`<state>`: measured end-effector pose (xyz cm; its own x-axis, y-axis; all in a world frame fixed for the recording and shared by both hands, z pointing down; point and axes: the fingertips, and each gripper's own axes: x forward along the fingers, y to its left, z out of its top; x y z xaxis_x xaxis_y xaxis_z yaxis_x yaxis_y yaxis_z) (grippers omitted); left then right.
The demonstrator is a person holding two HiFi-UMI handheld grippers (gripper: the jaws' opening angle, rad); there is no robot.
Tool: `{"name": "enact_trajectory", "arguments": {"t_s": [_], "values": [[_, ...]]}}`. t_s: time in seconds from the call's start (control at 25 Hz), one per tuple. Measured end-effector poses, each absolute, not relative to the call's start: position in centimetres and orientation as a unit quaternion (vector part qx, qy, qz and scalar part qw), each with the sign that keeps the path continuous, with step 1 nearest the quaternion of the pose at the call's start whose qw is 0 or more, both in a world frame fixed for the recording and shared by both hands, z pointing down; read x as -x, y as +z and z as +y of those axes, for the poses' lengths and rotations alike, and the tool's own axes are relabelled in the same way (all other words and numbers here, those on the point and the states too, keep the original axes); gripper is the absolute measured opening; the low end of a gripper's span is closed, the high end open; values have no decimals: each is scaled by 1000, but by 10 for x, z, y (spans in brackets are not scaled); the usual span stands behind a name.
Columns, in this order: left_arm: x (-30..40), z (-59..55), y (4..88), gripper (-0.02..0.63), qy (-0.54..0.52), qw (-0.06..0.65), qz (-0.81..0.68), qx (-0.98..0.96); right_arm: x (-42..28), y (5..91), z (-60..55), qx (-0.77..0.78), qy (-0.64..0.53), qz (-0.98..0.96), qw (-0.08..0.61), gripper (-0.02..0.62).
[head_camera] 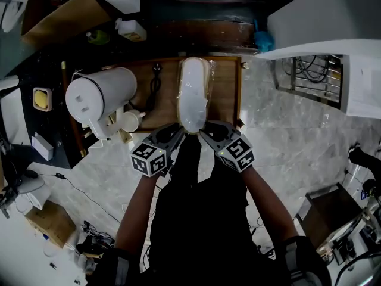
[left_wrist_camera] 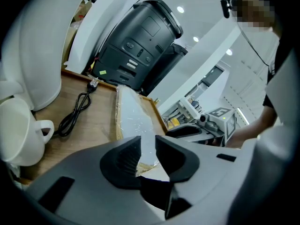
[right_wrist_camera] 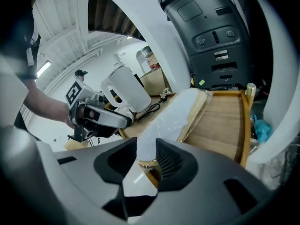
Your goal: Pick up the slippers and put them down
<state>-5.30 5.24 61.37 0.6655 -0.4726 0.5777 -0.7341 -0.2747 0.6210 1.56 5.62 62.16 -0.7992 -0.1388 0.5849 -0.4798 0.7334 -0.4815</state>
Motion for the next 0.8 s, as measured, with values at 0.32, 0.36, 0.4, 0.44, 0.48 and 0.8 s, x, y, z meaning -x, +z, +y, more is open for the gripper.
{"name": "enact_trajectory", "arguments": {"t_s": [0.32, 0.36, 0.4, 0.44, 0.48, 0.8], "values": [[66, 43, 632, 177, 152, 467, -403, -772, -19, 631, 45, -188, 329, -890, 254, 240], [66, 42, 635, 197, 154, 468, -405, -770, -19, 632, 44, -189, 331, -889, 253, 254], [67, 41, 638, 217, 156, 469, -406, -769, -19, 634, 44, -190, 332, -889, 252, 265], [68, 41, 641, 227, 160, 470, -406, -767, -19, 636, 44, -191, 334, -888, 251, 269], [68, 41, 644, 238, 163, 471, -405, -767, -19, 638, 44, -191, 336, -887, 252, 283], [63, 41, 659, 265, 169, 494, -384, -762, -18, 652, 39, -202, 360, -876, 250, 316]]}}
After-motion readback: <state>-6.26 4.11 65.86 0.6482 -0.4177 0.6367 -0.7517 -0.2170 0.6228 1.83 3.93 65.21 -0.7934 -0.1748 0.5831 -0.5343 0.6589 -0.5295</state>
